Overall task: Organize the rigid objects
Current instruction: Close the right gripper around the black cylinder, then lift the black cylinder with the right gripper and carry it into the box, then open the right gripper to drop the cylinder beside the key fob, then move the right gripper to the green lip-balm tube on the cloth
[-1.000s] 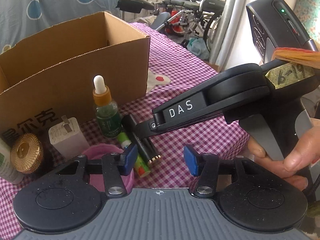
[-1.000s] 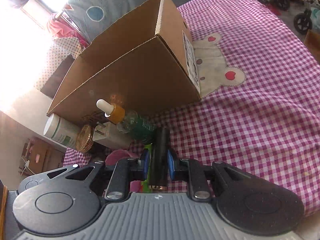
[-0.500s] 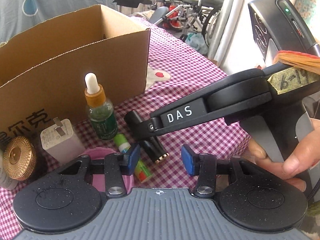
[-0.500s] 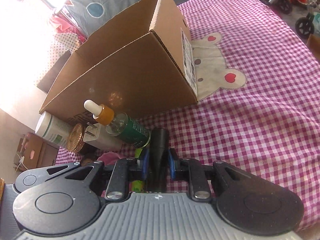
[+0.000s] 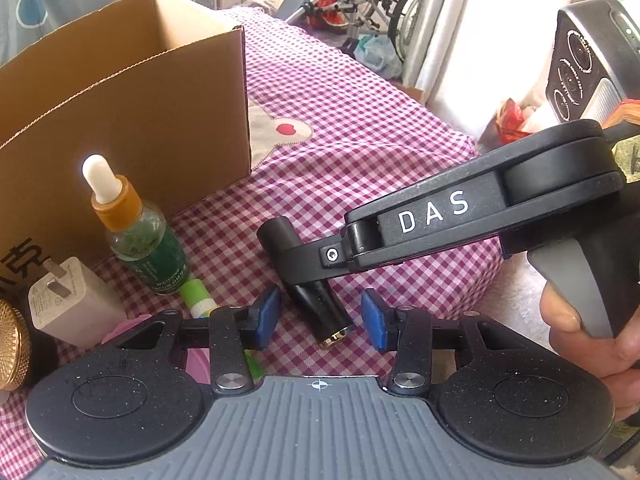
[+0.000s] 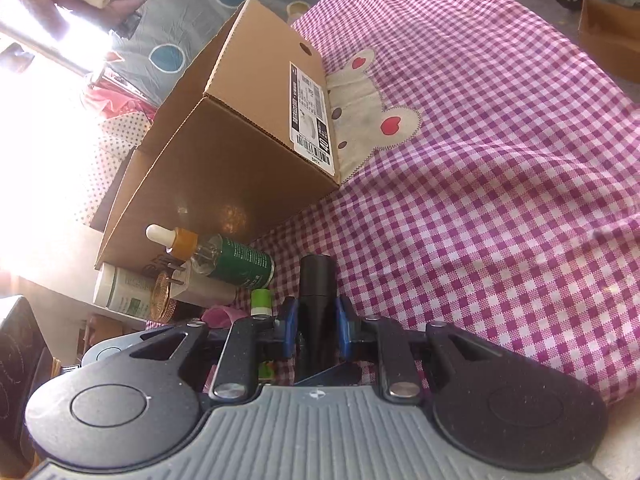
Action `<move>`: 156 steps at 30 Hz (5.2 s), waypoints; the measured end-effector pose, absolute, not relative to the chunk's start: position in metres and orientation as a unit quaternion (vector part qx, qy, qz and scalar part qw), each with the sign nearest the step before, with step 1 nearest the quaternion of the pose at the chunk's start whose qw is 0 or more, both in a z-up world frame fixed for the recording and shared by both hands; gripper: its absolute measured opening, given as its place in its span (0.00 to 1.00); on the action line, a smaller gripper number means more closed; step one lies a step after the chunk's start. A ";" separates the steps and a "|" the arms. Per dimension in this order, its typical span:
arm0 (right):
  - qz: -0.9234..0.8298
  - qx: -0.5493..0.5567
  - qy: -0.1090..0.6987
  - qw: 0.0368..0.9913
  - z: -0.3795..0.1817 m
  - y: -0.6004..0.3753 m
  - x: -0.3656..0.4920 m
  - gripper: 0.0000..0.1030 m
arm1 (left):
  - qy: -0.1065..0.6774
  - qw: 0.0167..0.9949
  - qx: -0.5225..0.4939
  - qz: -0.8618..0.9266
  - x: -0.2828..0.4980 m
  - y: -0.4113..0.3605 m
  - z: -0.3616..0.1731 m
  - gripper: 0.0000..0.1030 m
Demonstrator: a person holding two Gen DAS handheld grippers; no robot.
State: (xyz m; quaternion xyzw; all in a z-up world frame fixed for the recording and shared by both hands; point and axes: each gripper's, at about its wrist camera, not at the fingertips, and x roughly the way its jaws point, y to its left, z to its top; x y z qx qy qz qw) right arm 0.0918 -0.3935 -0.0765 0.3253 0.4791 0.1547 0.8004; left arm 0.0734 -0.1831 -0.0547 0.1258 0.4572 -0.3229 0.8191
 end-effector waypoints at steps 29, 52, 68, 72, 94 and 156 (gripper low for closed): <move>0.156 0.330 0.422 0.830 -0.054 -0.391 0.075 0.22 | 0.407 0.854 0.138 -0.294 0.063 -0.186 -0.036 0.26; 0.282 0.219 0.301 0.884 0.108 -0.285 0.129 0.22 | 0.284 0.936 0.058 -0.198 0.085 -0.095 0.101 0.26; 0.302 0.231 0.557 0.739 0.005 -0.175 0.322 0.21 | 0.481 0.871 0.007 -0.097 0.216 -0.028 0.017 0.27; 0.291 0.231 0.580 0.725 -0.014 -0.163 0.340 0.21 | 0.477 0.873 0.021 -0.098 0.214 -0.025 0.018 0.30; 0.342 0.309 0.456 0.761 0.079 -0.276 0.220 0.22 | 0.378 0.913 -0.013 -0.152 0.130 -0.009 0.088 0.51; 0.161 0.291 0.477 0.813 -0.068 -0.374 0.077 0.22 | 0.440 0.842 0.112 -0.293 0.056 -0.169 -0.059 0.36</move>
